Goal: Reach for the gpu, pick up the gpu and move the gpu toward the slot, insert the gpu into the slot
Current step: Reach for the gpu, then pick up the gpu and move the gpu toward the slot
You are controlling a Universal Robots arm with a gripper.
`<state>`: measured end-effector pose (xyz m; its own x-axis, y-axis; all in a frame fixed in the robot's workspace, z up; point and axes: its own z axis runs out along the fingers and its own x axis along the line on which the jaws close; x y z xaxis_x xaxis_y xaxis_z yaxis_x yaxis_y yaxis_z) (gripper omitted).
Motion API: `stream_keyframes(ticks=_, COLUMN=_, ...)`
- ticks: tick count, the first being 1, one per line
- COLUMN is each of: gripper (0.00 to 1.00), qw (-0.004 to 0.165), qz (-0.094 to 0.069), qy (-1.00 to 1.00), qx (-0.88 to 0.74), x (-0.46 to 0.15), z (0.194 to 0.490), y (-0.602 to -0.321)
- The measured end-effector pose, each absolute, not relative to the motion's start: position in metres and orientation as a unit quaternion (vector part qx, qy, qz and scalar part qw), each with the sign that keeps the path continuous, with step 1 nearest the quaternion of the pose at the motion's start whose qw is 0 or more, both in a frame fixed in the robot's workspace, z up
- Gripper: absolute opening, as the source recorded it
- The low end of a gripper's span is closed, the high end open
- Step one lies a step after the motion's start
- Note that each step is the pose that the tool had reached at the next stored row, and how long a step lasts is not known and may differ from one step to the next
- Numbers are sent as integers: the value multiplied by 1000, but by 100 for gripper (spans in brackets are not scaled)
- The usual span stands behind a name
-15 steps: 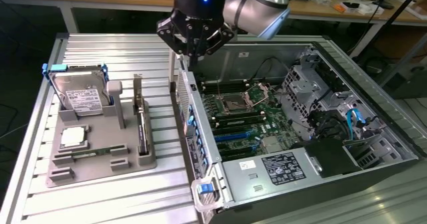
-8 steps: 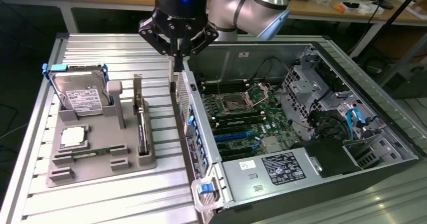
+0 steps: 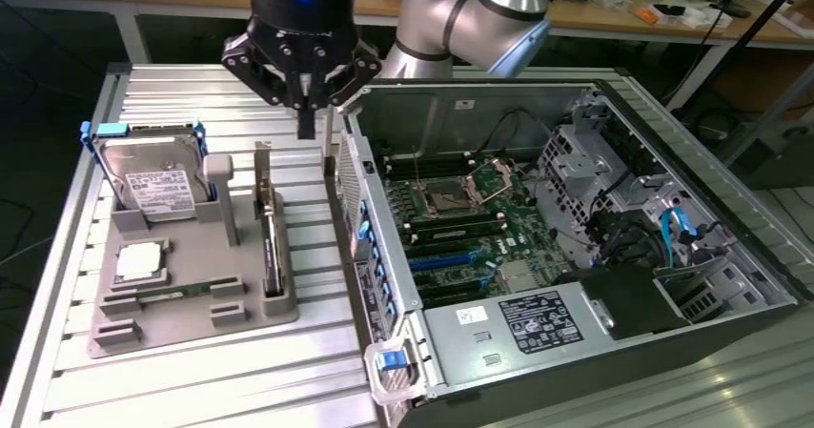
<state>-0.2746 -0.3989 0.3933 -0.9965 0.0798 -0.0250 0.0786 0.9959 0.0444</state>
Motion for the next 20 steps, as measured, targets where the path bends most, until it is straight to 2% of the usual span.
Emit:
stream_keyframes(ticks=14, gripper=11, qw=13, qz=22, qy=999, qx=40, x=-331, z=393, y=-399)
stream_keyframes(ticks=20, gripper=11, qw=13, qz=22, qy=999, qx=40, x=-331, z=393, y=-399)
